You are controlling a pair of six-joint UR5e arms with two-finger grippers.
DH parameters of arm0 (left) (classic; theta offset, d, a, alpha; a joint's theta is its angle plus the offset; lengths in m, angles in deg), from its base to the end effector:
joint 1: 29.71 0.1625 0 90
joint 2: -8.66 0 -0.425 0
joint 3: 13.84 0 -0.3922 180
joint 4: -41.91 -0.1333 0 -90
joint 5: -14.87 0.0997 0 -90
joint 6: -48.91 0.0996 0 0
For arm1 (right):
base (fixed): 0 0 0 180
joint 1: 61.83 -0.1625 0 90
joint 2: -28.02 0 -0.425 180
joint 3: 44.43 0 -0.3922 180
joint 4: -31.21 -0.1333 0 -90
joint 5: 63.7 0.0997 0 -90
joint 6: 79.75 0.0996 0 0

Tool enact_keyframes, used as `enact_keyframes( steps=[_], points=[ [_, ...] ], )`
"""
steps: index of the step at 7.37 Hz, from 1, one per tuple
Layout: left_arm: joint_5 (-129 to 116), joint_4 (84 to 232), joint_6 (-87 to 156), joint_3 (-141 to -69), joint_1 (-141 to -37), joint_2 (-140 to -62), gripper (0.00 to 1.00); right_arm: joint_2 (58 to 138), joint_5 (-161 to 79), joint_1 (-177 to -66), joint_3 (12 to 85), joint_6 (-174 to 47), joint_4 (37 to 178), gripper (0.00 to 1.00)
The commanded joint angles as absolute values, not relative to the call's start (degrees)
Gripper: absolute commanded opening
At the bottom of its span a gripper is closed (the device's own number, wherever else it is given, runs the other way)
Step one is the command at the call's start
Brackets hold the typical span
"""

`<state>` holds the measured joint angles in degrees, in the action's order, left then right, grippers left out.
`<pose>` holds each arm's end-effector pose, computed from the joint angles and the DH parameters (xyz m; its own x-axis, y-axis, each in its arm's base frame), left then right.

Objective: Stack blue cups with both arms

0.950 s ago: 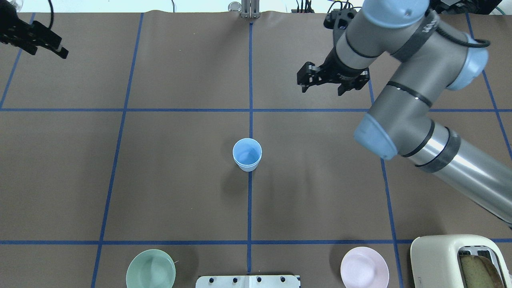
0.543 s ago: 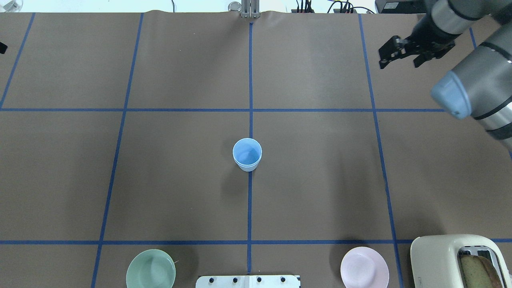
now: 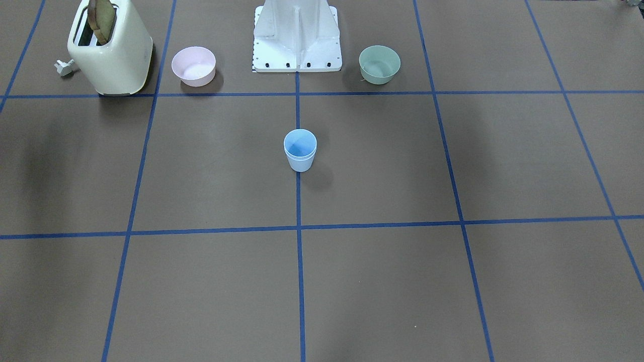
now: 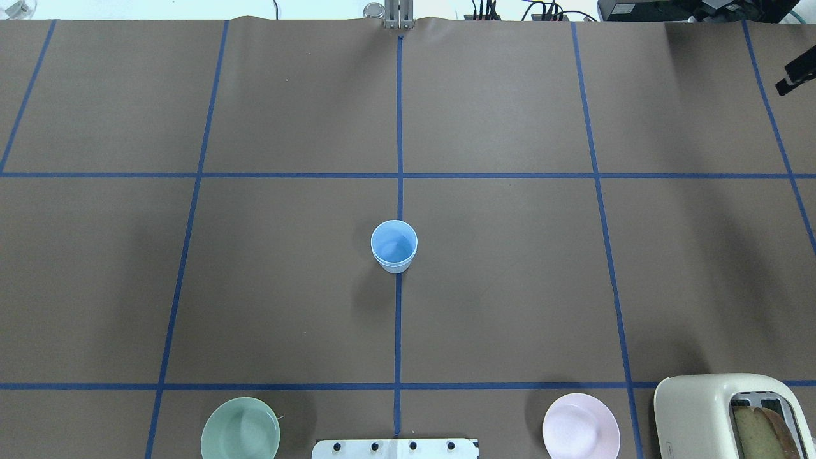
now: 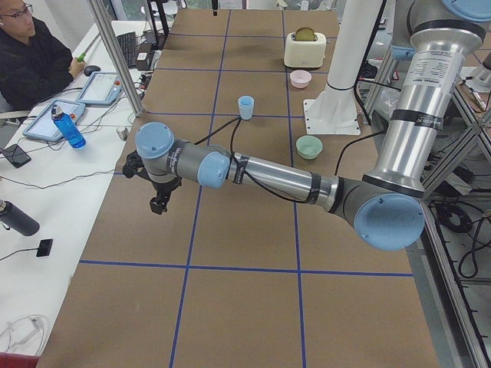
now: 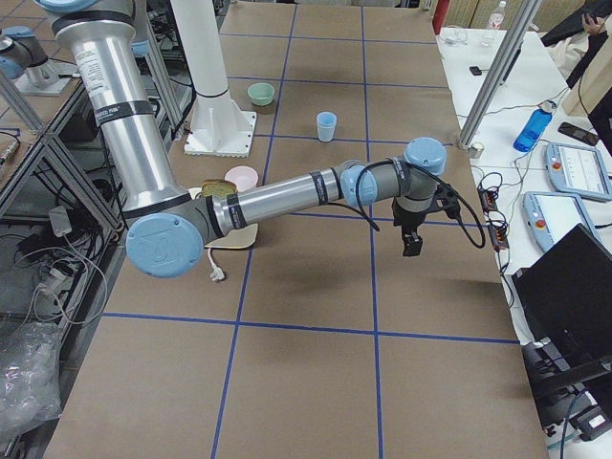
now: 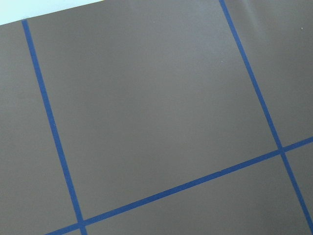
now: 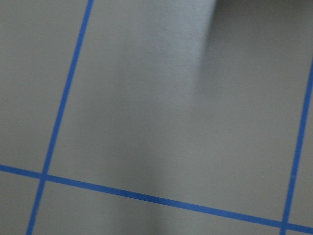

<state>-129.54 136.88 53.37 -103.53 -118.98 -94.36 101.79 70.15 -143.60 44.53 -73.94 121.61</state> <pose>-0.0448 -0.5916 0.5152 0.5761 0.3277 -0.7488 -0.0571 0.9300 0.3630 -0.0240 -0.6149 0.5118 0.6989 -0.1800 0.6922 0.0680 0.9802 0.1862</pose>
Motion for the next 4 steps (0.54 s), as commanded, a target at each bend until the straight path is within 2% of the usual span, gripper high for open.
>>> enact_keyframes(
  steps=[1, 4],
  points=[
    [-130.85, 139.72, 55.06, -103.58, -121.98, -91.63, 0.98, 105.78, 70.33, -146.72, 43.64, -76.15, 119.04, 1.00],
    [-130.76, 139.47, 54.54, -105.15, -121.99, -90.40, 0.98, 108.26, 70.60, -148.57, 44.34, -76.06, 115.68, 1.00]
  ],
)
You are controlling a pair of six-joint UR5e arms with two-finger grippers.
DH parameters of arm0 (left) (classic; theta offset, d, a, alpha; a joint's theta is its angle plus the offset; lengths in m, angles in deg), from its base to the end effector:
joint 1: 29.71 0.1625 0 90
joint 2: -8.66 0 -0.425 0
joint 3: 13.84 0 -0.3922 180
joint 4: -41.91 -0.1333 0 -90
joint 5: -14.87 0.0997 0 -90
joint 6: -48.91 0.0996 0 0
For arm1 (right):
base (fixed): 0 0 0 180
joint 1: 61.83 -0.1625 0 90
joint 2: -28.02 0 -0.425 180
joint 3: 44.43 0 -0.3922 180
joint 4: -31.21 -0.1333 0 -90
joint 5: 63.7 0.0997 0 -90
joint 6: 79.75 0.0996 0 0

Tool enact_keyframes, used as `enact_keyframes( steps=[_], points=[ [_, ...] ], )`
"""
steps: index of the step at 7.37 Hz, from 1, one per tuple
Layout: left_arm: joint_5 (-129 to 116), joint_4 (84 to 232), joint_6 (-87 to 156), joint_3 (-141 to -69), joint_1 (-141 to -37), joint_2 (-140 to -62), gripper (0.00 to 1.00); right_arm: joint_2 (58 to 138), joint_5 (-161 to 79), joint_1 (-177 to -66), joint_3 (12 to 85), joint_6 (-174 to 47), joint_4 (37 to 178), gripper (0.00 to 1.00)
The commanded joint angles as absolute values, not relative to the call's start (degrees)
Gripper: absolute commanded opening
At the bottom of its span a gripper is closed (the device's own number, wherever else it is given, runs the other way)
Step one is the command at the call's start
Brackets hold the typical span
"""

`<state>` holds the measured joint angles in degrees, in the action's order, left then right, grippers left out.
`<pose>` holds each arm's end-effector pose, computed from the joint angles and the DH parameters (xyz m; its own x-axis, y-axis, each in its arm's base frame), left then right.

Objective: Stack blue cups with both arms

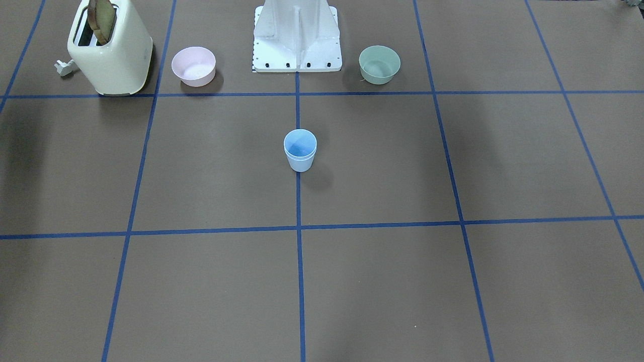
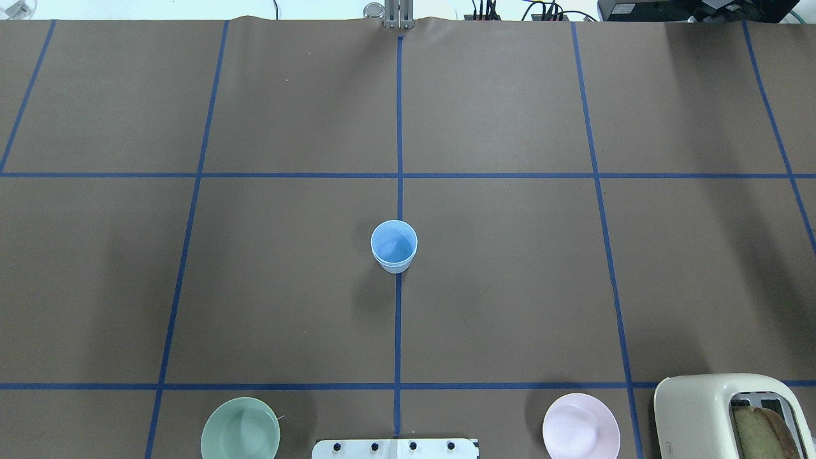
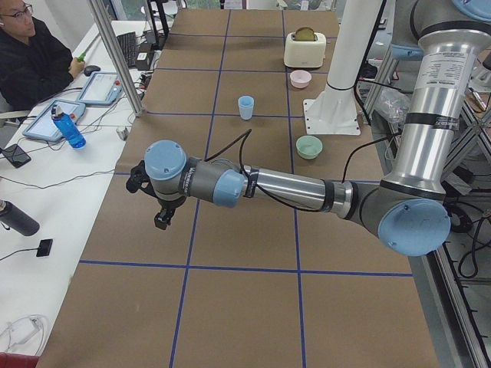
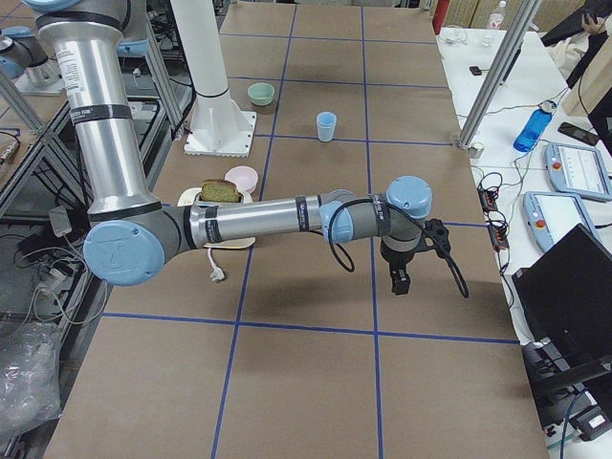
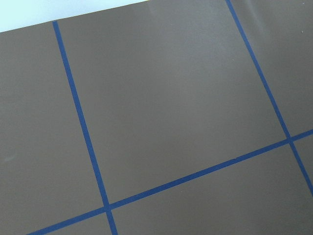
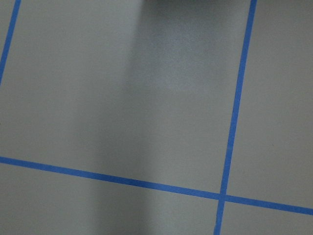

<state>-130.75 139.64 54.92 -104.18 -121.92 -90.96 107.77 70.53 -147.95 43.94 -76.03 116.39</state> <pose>-0.0730 -0.5670 0.5370 0.5746 0.3272 -0.7501 -0.0236 0.9228 0.3845 0.0246 -0.5799 0.5682 0.7067 -0.1468 0.6921 0.0200 0.9820 0.1879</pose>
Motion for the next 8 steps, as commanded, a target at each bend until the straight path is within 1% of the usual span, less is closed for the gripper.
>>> enact_keyframes(
  steps=[1, 4, 8],
  points=[
    [-130.67, 139.81, 54.88, -105.25, -121.99, -89.35, 0.98, 108.18, 70.51, -148.58, 44.69, -75.97, 115.15, 1.00],
    [-130.76, 140.08, 54.97, -105.33, -122.08, -87.25, 0.98, 108.61, 70.25, -148.58, 44.61, -76.58, 114.97, 1.00],
    [-130.76, 140.96, 54.53, -105.33, -122.08, -87.23, 0.98, 108.88, 70.16, -148.58, 44.52, -76.41, 114.97, 1.00]
  ],
)
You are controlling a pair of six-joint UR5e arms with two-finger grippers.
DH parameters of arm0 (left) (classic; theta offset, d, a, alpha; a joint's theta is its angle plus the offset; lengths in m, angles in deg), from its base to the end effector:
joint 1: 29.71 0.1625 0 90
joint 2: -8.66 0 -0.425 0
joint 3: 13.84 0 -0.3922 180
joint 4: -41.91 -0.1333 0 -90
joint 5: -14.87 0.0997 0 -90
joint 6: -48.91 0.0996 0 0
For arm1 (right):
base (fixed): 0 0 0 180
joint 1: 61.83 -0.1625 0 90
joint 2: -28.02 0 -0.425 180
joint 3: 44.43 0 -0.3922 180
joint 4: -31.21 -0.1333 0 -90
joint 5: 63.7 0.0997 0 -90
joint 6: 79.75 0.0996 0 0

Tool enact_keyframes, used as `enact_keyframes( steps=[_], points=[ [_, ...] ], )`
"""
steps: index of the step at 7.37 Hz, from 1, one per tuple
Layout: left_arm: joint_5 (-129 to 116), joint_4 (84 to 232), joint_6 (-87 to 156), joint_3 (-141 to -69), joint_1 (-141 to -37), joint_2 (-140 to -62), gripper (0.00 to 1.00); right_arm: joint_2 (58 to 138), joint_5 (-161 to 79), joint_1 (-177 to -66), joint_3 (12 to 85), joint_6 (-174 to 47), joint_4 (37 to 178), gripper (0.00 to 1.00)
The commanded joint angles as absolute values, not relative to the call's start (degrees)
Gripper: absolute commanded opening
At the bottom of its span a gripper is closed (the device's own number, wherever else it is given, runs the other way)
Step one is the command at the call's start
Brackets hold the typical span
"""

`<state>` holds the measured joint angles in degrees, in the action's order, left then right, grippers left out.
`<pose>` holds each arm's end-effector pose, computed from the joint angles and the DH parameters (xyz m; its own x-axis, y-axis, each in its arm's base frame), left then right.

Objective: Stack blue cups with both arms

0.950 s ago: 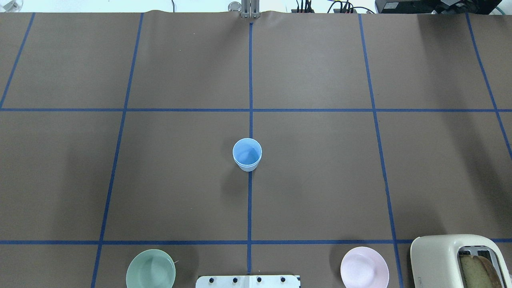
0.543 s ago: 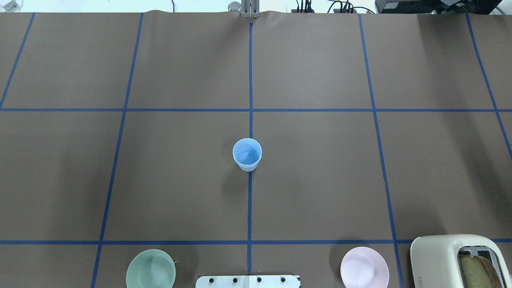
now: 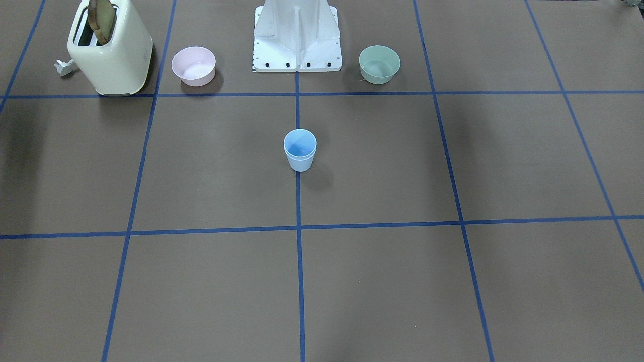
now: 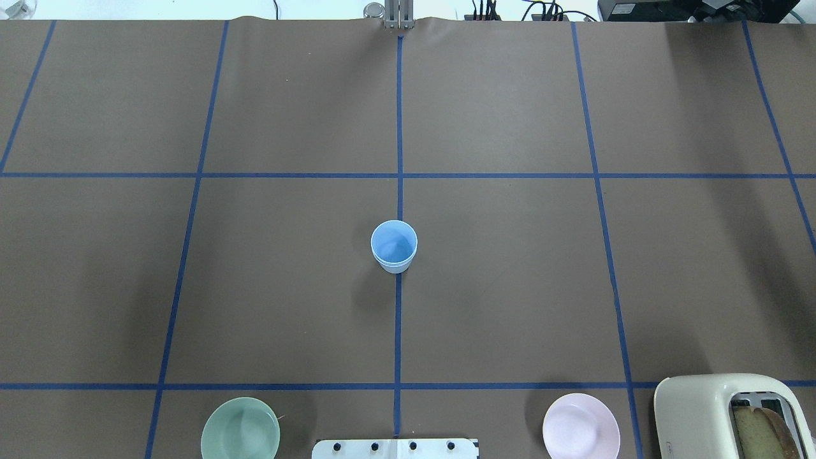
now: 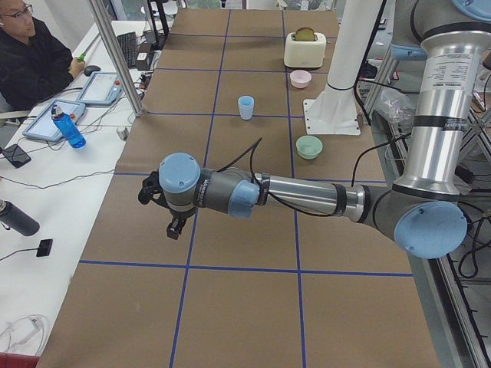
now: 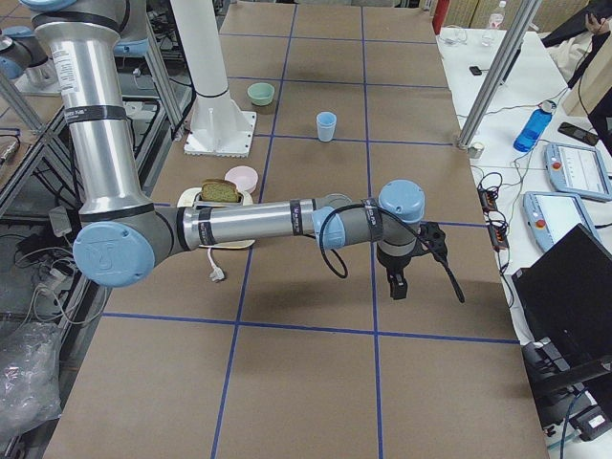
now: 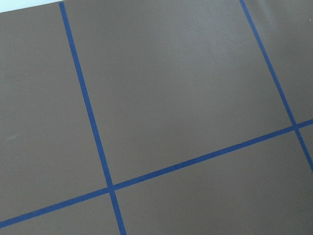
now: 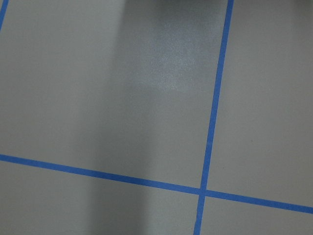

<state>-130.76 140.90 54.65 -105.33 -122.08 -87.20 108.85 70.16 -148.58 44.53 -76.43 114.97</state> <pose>-0.0735 -0.5413 0.5610 0.5747 0.3035 -0.7600 -0.0179 0.9331 0.3591 0.0318 -0.5731 0.5714 0.7121 -0.1562 0.6845 0.0137 0.9778 0.2089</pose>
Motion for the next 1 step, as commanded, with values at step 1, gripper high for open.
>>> enact_keyframes(
  steps=[1],
  points=[
    [-130.76, 140.96, 54.53, -105.33, -122.00, -87.23, 0.98, 108.88, 70.16, -148.58, 44.60, -76.41, 114.97, 1.00]
  ],
)
